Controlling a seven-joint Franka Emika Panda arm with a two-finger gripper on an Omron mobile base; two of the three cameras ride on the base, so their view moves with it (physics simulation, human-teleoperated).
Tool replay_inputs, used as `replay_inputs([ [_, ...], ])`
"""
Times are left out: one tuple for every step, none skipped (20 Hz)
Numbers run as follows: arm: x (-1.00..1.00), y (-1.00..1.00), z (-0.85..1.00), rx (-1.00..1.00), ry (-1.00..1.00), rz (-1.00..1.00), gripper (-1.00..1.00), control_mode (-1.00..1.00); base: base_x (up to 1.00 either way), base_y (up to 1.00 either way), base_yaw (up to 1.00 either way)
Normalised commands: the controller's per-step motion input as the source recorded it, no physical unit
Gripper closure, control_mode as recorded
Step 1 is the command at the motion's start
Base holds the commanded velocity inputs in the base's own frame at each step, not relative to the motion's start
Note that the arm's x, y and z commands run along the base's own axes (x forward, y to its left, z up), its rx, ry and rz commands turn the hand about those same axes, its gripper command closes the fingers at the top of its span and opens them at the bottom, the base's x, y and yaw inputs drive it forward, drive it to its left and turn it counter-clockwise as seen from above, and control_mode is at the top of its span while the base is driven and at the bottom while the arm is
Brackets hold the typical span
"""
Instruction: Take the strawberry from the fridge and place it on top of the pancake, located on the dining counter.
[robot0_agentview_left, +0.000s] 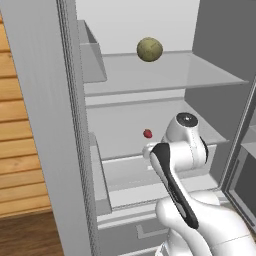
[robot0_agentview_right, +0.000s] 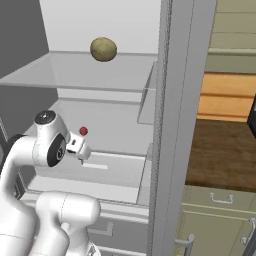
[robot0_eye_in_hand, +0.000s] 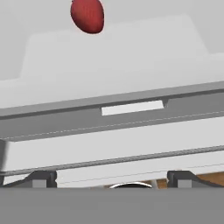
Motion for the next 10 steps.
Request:
replay_inputs([
  [0.74, 0.00, 0.23, 0.00, -0.26, 0.00, -1.00, -1.00, 0.00, 0.00, 0.00],
  [0.74, 0.00, 0.33, 0.00, -0.28, 0.00, -1.00, -1.00, 0.00, 0.00, 0.00],
  [0.71, 0.00, 0.44, -0.02, -0.24, 0.00, -1.00, -1.00, 0.00, 0.00, 0.00],
  [0.84, 0.03, 0.50, -0.05, -0.15, 0.01, -1.00, -1.00, 0.00, 0.00, 0.00],
  [0.94, 0.01, 0.44, -0.07, -0.13, 0.05, -1.00, -1.00, 0.00, 0.00, 0.00],
  [0.84, 0.10, 0.41, -0.09, -0.13, 0.05, -1.00, -1.00, 0.00, 0.00, 0.00],
  [0.88, 0.09, 0.38, -0.06, -0.10, 0.06, -1.00, -1.00, 0.00, 0.00, 0.00],
  [0.86, 0.11, 0.31, -0.03, -0.08, 0.06, -1.00, -1.00, 0.00, 0.00, 0.00],
  [0.85, 0.04, 0.20, -0.02, -0.10, 0.04, -1.00, -1.00, 0.00, 0.00, 0.00],
  [0.83, 0.00, 0.16, -0.02, -0.09, 0.03, -1.00, -1.00, 0.00, 0.00, 0.00],
])
